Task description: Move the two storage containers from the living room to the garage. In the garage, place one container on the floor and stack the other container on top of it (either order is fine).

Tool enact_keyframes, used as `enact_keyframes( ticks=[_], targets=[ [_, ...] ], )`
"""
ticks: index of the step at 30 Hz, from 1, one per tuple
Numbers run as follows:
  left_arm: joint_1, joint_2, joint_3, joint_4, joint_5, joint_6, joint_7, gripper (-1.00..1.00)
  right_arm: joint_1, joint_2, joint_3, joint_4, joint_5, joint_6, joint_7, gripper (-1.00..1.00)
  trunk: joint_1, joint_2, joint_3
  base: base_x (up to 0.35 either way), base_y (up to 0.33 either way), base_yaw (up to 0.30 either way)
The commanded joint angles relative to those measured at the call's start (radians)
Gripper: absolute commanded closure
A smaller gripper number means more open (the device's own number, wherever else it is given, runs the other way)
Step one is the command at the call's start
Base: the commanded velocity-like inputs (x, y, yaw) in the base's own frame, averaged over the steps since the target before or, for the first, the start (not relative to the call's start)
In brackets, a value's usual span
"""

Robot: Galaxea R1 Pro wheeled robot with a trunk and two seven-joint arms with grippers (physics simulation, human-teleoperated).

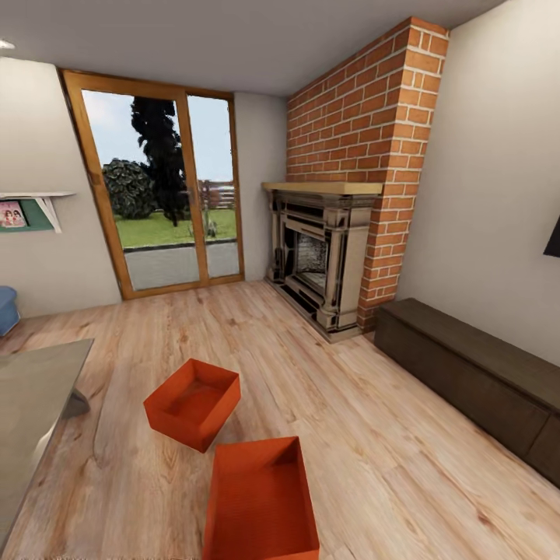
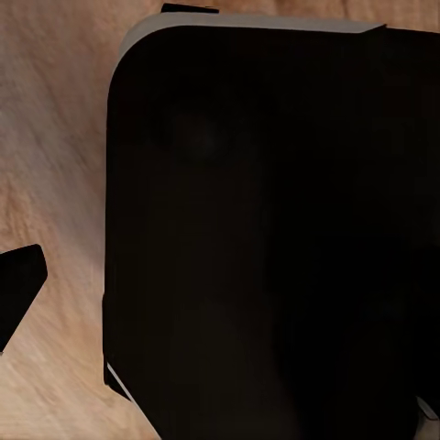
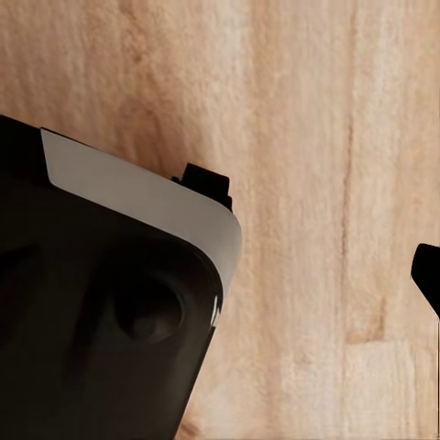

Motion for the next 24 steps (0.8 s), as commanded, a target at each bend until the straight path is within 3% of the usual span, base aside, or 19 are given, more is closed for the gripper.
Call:
enact_keyframes(
  ticks=[1, 12, 24],
  targets=[
    [0.0, 0.0, 0.0, 0.0, 0.01, -0.001, 0.001, -1.0, -0.001, 0.0, 0.007, 0.003, -0.01, -0.006, 0.005, -1.0, 0.0, -0.001, -0.001, 0.0, 0.0, 0.228],
    [-0.001, 0.0, 0.0, 0.0, 0.01, -0.001, 0.001, -1.0, -0.001, 0.0, 0.006, 0.003, -0.011, -0.005, 0.004, -1.0, 0.0, -0.001, -0.001, 0.0, 0.0, 0.246],
    [-0.001, 0.0, 0.0, 0.0, 0.01, -0.001, 0.001, -1.0, -0.001, -0.001, 0.006, 0.003, -0.01, -0.011, 0.004, -1.0, 0.0, -0.001, -0.001, 0.0, 0.0, 0.021]
  ],
)
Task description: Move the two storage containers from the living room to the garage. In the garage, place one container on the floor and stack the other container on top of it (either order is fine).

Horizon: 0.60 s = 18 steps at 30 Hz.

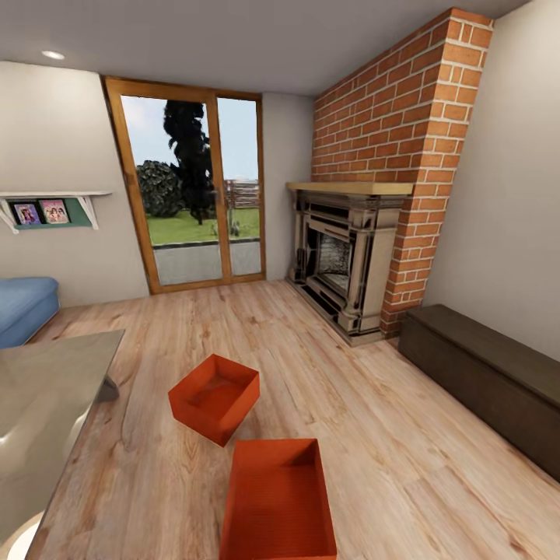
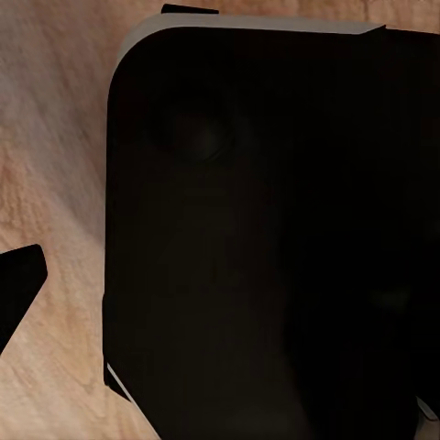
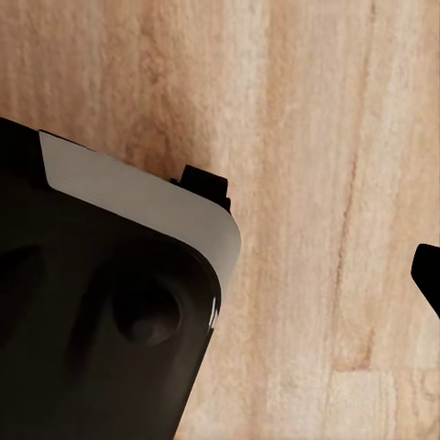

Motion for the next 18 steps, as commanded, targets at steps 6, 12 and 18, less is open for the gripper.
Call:
enact_keyframes(
  ticks=[6, 12, 18],
  targets=[
    [0.0, 0.0, 0.0, 0.0, 0.011, 0.0, 0.001, -1.0, -0.001, 0.0, 0.007, 0.003, -0.009, -0.007, 0.005, -1.0, 0.0, -0.001, -0.001, 0.227, 0.0, 0.0],
    [0.0, 0.0, 0.0, 0.0, 0.011, 0.0, 0.001, -1.0, -0.001, 0.0, 0.007, 0.003, -0.009, -0.006, 0.005, -1.0, 0.0, -0.001, -0.001, 0.313, 0.0, 0.0],
    [0.0, 0.0, 0.0, 0.0, 0.011, -0.001, 0.001, -1.0, -0.001, 0.0, 0.007, 0.003, -0.009, -0.006, 0.005, -1.0, 0.0, -0.001, -0.001, 0.12, 0.0, 0.0]
  ],
)
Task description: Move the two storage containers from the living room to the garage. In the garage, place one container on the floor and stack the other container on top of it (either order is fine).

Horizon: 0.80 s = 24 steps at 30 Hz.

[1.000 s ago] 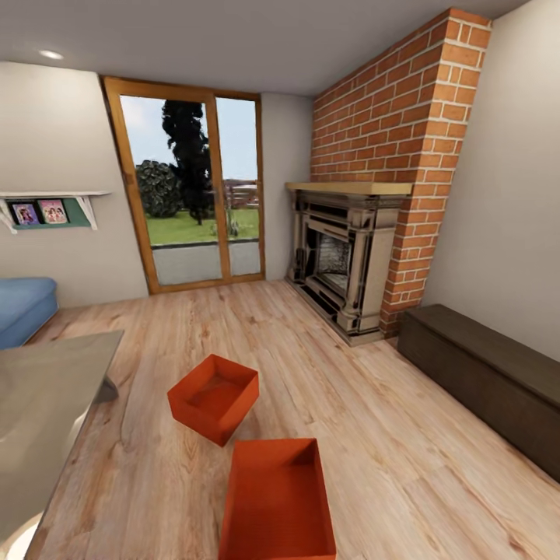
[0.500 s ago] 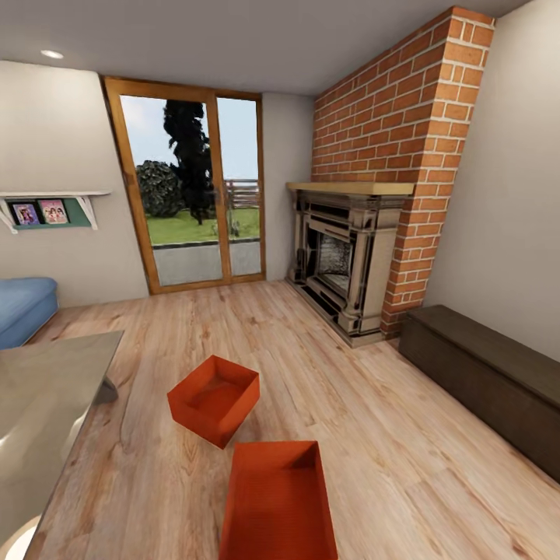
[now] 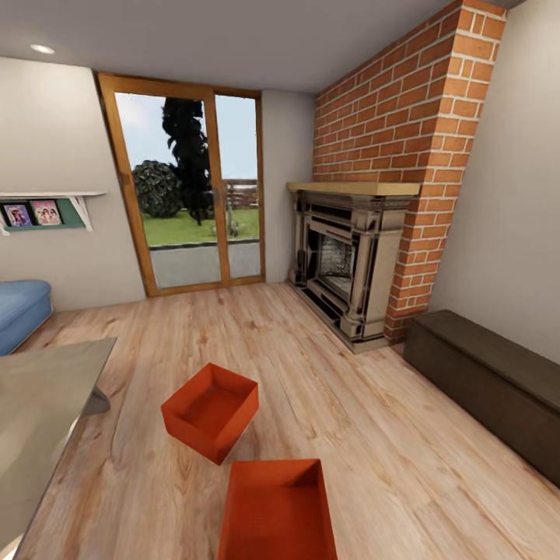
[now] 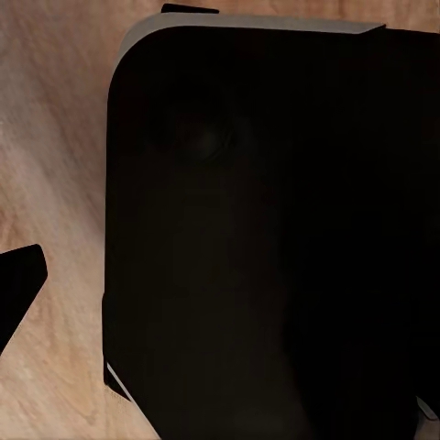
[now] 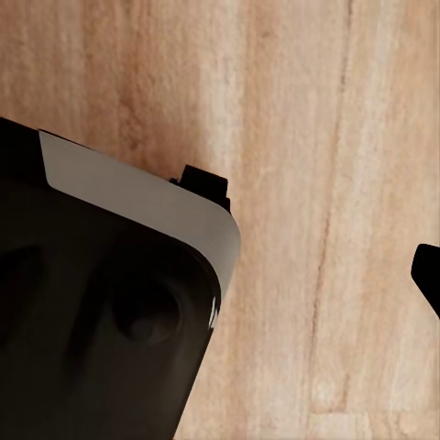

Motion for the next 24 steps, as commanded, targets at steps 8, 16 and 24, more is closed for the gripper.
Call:
enact_keyframes(
  ticks=[8, 16, 24],
  targets=[
    [0.0, 0.0, 0.0, 0.0, 0.01, -0.001, 0.001, -1.0, -0.001, 0.0, 0.007, 0.003, -0.01, -0.006, 0.005, -1.0, 0.0, -0.001, -0.001, 0.13, 0.0, 0.0],
    [0.0, 0.0, 0.0, 0.0, 0.01, -0.001, 0.001, -1.0, -0.001, 0.003, 0.004, 0.003, -0.01, -0.006, 0.004, -1.0, 0.0, -0.001, -0.001, 0.057, 0.0, 0.015],
    [0.0, 0.0, 0.0, 0.0, 0.01, -0.001, 0.001, -1.0, -0.001, 0.002, 0.006, 0.003, -0.011, -0.008, 0.003, -1.0, 0.0, -0.001, -0.001, 0.001, 0.0, 0.109]
  ],
)
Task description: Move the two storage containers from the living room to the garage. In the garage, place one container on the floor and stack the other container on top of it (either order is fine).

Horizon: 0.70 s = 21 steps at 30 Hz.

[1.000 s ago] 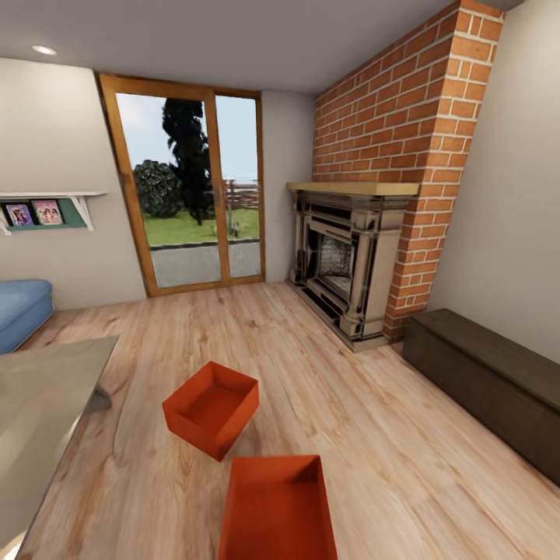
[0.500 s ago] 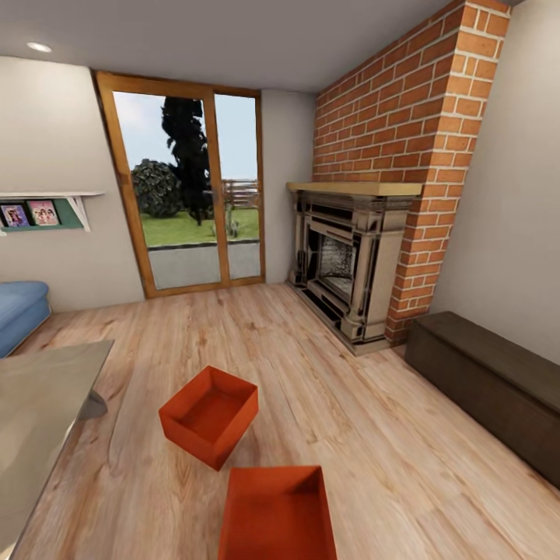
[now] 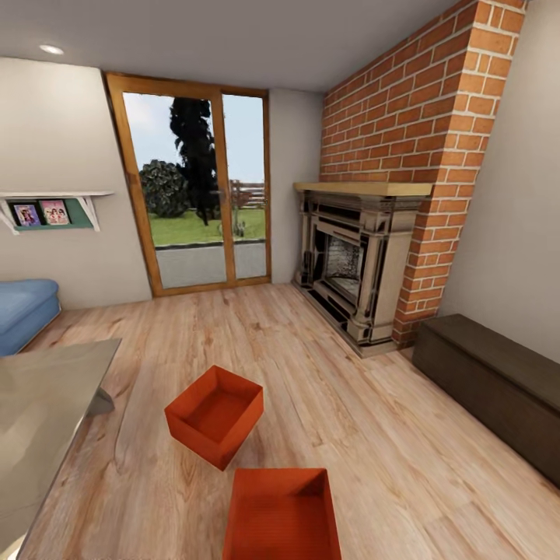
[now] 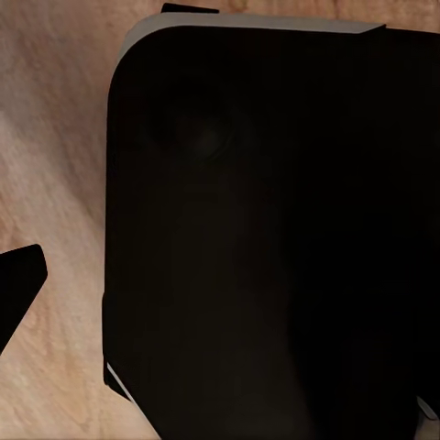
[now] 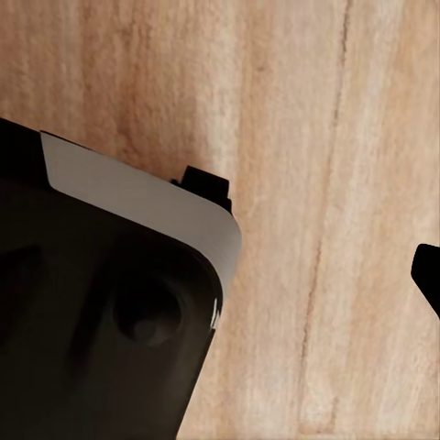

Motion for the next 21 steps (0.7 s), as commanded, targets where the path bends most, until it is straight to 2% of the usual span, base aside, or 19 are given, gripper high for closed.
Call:
enact_keyframes(
  ticks=[1, 21],
  targets=[
    [0.0, 0.0, 0.0, 0.0, 0.01, -0.001, 0.001, -1.0, -0.001, 0.0, 0.006, 0.003, -0.01, -0.007, 0.004, -1.0, 0.0, -0.001, -0.001, 0.0, 0.0, 0.023],
    [-0.001, -0.001, 0.0, -0.001, 0.008, -0.001, 0.0, -1.0, -0.001, 0.001, 0.003, 0.003, -0.011, -0.005, 0.004, -1.0, 0.0, -0.001, -0.002, 0.0, 0.0, 0.003]
  ],
)
